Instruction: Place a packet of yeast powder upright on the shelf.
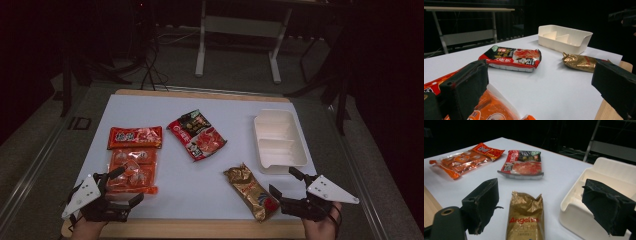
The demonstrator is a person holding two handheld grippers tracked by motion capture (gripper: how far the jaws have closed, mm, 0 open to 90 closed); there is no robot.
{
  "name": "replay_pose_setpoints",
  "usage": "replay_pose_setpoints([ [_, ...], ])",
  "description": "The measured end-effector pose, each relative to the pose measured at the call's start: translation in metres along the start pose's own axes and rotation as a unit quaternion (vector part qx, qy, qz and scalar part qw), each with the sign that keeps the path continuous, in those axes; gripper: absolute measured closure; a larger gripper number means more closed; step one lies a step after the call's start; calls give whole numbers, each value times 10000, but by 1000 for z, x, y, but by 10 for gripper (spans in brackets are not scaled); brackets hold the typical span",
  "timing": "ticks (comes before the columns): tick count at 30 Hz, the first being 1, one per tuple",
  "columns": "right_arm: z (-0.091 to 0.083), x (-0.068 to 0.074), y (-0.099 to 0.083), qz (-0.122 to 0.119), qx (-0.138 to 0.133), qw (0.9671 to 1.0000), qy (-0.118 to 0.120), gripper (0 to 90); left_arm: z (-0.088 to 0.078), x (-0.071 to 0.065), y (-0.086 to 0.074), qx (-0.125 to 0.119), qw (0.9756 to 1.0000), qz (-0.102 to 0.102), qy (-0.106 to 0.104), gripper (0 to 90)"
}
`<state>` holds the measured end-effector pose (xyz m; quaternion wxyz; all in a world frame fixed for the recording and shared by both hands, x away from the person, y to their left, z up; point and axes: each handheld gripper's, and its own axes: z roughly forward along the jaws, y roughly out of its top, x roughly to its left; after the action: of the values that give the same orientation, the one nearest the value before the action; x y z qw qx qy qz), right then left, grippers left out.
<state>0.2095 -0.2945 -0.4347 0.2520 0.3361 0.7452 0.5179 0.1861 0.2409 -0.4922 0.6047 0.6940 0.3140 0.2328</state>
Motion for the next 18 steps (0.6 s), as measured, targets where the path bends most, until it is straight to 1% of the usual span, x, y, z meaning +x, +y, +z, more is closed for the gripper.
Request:
replay_pose_setpoints([
  [3,0,-1,6,-54,39,10000,32,133,1,1,0,-8,10000,-14,-18,14],
  [4,0,-2,10,-146,42,9999,-13,127,2,1,-1,1,10000,-28,-17,14],
  [5,1,-2,13,-150,92,9998,20,124,2,2,-1,-4,10000,-36,-22,14],
  [7,1,-2,19,-233,129,9996,-39,113,2,2,0,-11,10000,-46,-24,15],
  [8,1,-3,22,-235,159,9996,-41,111,2,2,-1,-14,10000,-61,-21,14],
  [10,2,-6,31,-129,134,9998,22,111,1,1,-1,-29,10000,-75,-29,14],
  [11,2,-6,31,-129,134,9998,22,111,1,1,-1,-30,10000,-68,-31,14],
  [13,3,-7,36,-52,187,9998,84,111,1,1,-1,-21,10000,-62,-39,14],
  [14,4,-7,38,-46,165,9998,106,113,2,0,-1,-9,10000,-68,-50,15],
  [15,6,-6,40,-33,162,9997,177,113,2,0,-1,11,10000,-62,-58,15],
  [17,9,-5,43,-64,206,9996,160,113,2,0,-1,21,10000,-48,-58,15],
  [18,12,-4,44,-73,233,9995,223,113,3,0,-1,17,10000,-58,-69,15],
])
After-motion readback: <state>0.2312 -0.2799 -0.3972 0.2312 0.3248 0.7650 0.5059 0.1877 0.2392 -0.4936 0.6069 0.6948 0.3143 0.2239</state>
